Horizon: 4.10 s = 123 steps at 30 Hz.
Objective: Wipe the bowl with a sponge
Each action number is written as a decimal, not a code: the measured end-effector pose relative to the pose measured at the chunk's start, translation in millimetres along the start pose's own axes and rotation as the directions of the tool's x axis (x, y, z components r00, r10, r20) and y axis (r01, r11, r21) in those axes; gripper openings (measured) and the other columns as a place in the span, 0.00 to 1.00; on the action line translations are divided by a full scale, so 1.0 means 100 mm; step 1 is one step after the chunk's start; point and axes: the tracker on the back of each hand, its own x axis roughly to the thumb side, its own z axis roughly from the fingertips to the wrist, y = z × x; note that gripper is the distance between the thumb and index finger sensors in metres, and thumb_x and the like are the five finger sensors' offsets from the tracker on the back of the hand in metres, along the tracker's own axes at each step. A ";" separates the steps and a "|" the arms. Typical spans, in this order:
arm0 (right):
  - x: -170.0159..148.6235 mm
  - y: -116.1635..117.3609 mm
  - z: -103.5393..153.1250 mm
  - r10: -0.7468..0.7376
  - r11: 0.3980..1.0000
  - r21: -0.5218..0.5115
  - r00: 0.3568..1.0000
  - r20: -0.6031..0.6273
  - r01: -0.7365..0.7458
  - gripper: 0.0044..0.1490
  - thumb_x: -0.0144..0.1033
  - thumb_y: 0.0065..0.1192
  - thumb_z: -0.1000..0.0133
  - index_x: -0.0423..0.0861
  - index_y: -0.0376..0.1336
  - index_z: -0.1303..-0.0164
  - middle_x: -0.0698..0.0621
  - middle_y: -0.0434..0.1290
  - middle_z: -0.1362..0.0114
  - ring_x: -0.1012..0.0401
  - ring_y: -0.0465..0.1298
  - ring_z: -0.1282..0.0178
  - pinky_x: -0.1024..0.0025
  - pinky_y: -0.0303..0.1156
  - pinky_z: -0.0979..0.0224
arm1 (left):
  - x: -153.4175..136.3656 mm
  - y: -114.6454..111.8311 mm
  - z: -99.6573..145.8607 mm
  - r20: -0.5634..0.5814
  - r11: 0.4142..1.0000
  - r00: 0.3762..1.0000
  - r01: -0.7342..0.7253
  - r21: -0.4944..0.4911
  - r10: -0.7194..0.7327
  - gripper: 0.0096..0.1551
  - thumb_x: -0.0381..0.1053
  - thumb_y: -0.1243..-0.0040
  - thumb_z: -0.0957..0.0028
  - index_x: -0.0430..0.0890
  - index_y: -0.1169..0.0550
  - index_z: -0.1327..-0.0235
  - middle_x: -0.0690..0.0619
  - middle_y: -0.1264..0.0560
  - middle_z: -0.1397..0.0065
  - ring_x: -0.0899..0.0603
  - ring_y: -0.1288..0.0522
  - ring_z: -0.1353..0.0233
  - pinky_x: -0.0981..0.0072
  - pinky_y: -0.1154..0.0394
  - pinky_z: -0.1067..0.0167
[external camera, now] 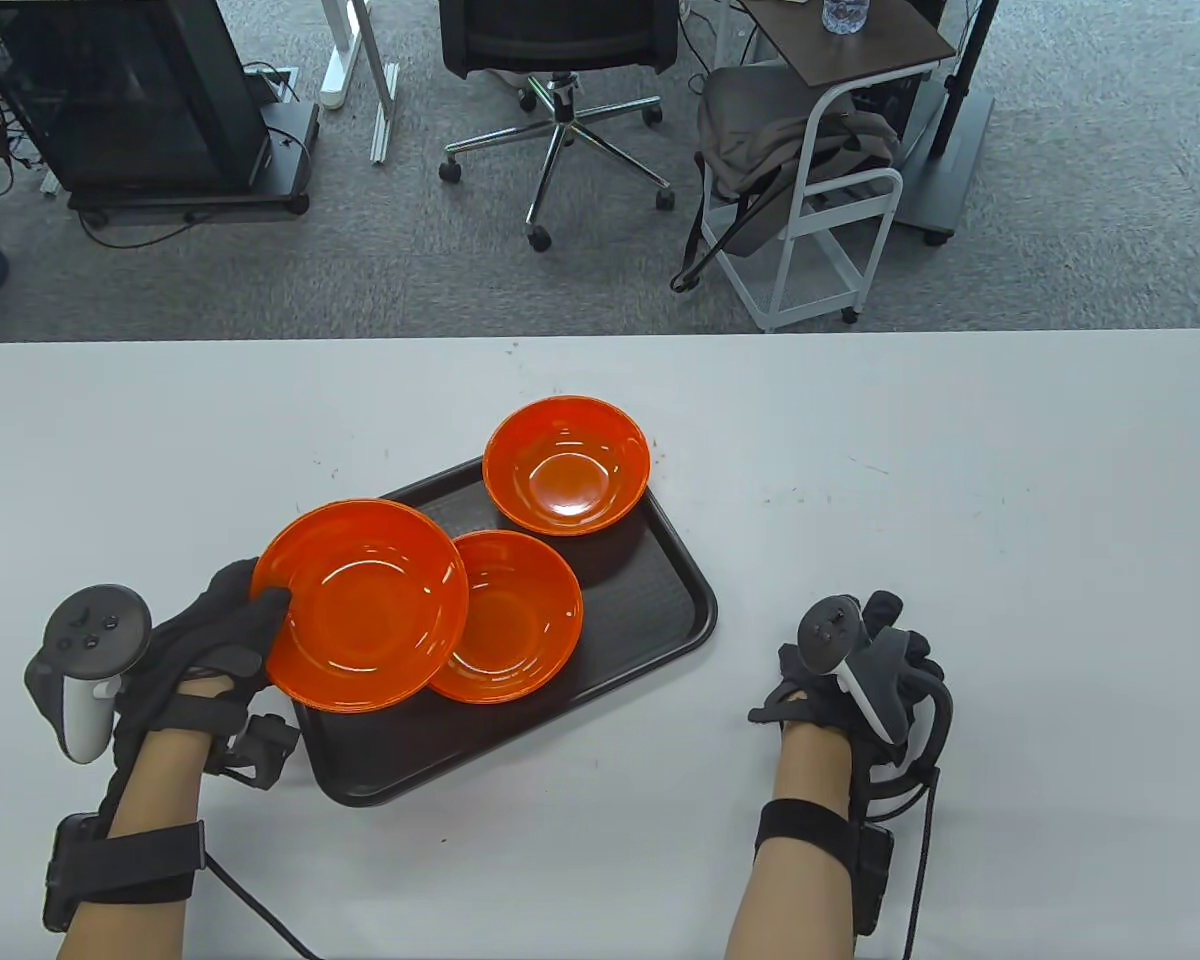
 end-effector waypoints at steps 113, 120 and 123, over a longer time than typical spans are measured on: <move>2.44 -0.47 1.91 0.203 0.978 -0.209 0.197 0.959 0.009 0.32 0.51 0.63 0.42 0.45 0.62 0.34 0.36 0.72 0.29 0.42 0.85 0.46 0.39 0.74 0.42 | 0.60 -0.62 0.30 0.319 0.971 0.929 0.224 -0.080 -0.188 0.29 0.58 0.36 0.46 0.47 0.24 0.34 0.48 0.15 0.66 0.51 0.16 0.77 0.57 0.15 0.69; 2.43 -0.43 1.87 0.208 0.952 -0.109 0.344 0.916 -0.287 0.36 0.43 0.69 0.43 0.43 0.57 0.29 0.32 0.63 0.22 0.38 0.77 0.37 0.36 0.69 0.37 | 0.63 -0.59 0.32 0.343 0.959 0.904 0.282 -0.031 -0.255 0.29 0.58 0.36 0.46 0.47 0.23 0.34 0.48 0.16 0.66 0.51 0.16 0.77 0.57 0.15 0.69; 2.43 -0.44 1.89 0.334 0.910 -0.201 0.355 0.873 -0.362 0.35 0.41 0.69 0.44 0.44 0.57 0.30 0.33 0.62 0.21 0.38 0.76 0.35 0.35 0.67 0.36 | 0.64 -0.60 0.32 0.344 0.958 0.904 0.284 -0.037 -0.255 0.29 0.57 0.36 0.46 0.46 0.23 0.35 0.48 0.15 0.67 0.51 0.16 0.78 0.58 0.15 0.71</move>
